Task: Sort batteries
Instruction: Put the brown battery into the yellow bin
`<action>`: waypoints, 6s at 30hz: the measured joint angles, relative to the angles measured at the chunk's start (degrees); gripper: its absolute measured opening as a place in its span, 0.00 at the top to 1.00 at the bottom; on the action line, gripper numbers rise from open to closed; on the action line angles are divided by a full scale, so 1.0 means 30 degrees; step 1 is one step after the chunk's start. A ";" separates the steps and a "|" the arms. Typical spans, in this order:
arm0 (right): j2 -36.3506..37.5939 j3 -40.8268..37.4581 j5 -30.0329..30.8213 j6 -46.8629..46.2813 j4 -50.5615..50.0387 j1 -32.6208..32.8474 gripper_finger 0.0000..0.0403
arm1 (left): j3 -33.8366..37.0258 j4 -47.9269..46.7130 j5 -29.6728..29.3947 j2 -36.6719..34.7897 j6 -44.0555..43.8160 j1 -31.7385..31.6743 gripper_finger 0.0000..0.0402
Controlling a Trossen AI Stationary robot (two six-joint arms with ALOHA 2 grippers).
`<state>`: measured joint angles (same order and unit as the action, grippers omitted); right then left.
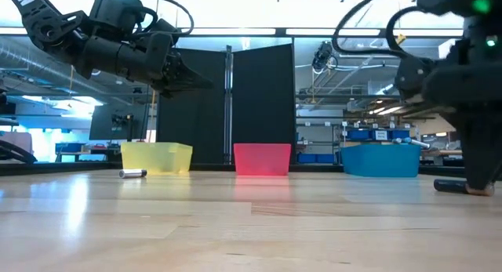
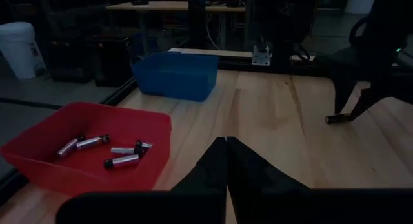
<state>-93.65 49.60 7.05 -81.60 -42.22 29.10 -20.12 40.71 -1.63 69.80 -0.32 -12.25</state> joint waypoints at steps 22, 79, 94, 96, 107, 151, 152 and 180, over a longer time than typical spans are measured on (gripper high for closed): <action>0.0095 -0.1557 -0.0235 0.1813 0.2237 0.0007 0.83 | 0.0007 -0.0124 0.0029 0.0000 -0.0517 0.0000 0.97; 0.1217 -1.2901 0.1501 2.5000 3.9594 -0.8371 0.85 | -0.6584 1.3035 0.5008 1.3631 -0.4728 0.1955 0.64; 0.1231 -1.2894 0.1494 2.5916 4.0066 -0.7963 0.85 | -0.9847 1.3046 0.5796 1.5868 -0.4612 0.2033 0.51; 0.1231 -1.2894 0.1494 2.5916 4.0066 -0.7963 0.85 | -1.0031 1.3052 0.6017 1.5868 -0.4617 0.2033 0.51; 0.1231 -1.2894 0.1464 2.5924 4.0058 -0.7956 0.85 | -1.1371 1.0555 0.7271 1.5868 -0.3921 0.2120 0.51; 0.1246 -1.2879 0.3333 2.5129 4.0036 -0.7978 0.44 | -1.1504 1.0277 0.8545 1.5577 -0.2976 0.1303 0.87; 0.1246 -1.2879 0.3396 2.5139 4.0037 -0.7978 0.41 | -1.1504 1.0280 0.8741 1.5569 -0.2980 0.1213 0.87; 0.1239 -1.2879 0.5319 2.6287 3.8054 -0.7978 0.94 | -1.1329 -1.2341 0.5572 0.5183 0.3595 0.1107 0.87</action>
<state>-89.93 10.96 23.00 -2.74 71.94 5.17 -54.11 3.69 15.09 85.35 10.47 -8.93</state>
